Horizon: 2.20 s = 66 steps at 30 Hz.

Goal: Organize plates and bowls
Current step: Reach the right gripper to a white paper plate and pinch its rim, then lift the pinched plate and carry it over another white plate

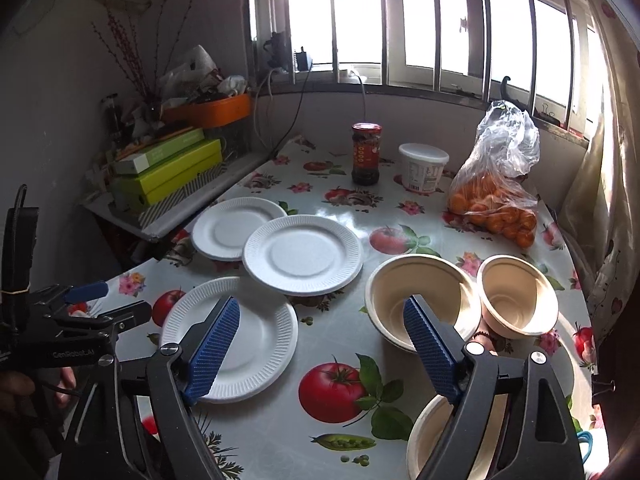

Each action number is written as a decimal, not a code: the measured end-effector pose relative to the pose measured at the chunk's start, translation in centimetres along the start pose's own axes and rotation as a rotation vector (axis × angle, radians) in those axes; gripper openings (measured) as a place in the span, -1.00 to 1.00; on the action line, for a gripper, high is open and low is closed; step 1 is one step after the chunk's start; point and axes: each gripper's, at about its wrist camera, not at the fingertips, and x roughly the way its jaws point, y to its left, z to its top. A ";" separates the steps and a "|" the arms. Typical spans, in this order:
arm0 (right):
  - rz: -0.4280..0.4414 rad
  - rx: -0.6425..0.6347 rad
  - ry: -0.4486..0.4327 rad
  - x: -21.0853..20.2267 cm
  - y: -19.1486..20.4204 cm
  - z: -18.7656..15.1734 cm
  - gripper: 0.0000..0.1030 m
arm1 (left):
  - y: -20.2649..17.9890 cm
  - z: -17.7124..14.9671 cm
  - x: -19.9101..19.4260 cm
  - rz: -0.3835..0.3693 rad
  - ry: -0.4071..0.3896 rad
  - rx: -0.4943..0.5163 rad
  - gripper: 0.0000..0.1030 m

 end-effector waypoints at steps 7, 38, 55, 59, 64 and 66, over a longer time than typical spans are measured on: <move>0.060 -0.057 0.056 4.5 0.4 3.4 0.14 | 0.7 2.1 2.4 -0.005 0.062 -0.002 0.62; 0.196 0.001 0.453 25.0 -8.7 8.6 -0.09 | -3.0 8.5 13.8 -0.124 0.211 -0.018 0.25; 0.244 0.085 0.560 28.4 -10.1 7.2 -0.10 | -3.4 8.8 16.4 -0.091 0.296 -0.035 0.23; 0.261 0.096 0.568 28.3 -10.0 7.2 -0.30 | -3.6 8.8 16.5 -0.095 0.302 -0.029 -0.07; 0.259 0.109 0.570 28.3 -10.0 7.1 -0.53 | -3.5 8.7 16.9 -0.115 0.323 -0.047 -0.34; 0.257 0.115 0.573 28.2 -10.0 7.0 -0.53 | -3.6 8.6 16.7 -0.118 0.314 -0.042 -0.40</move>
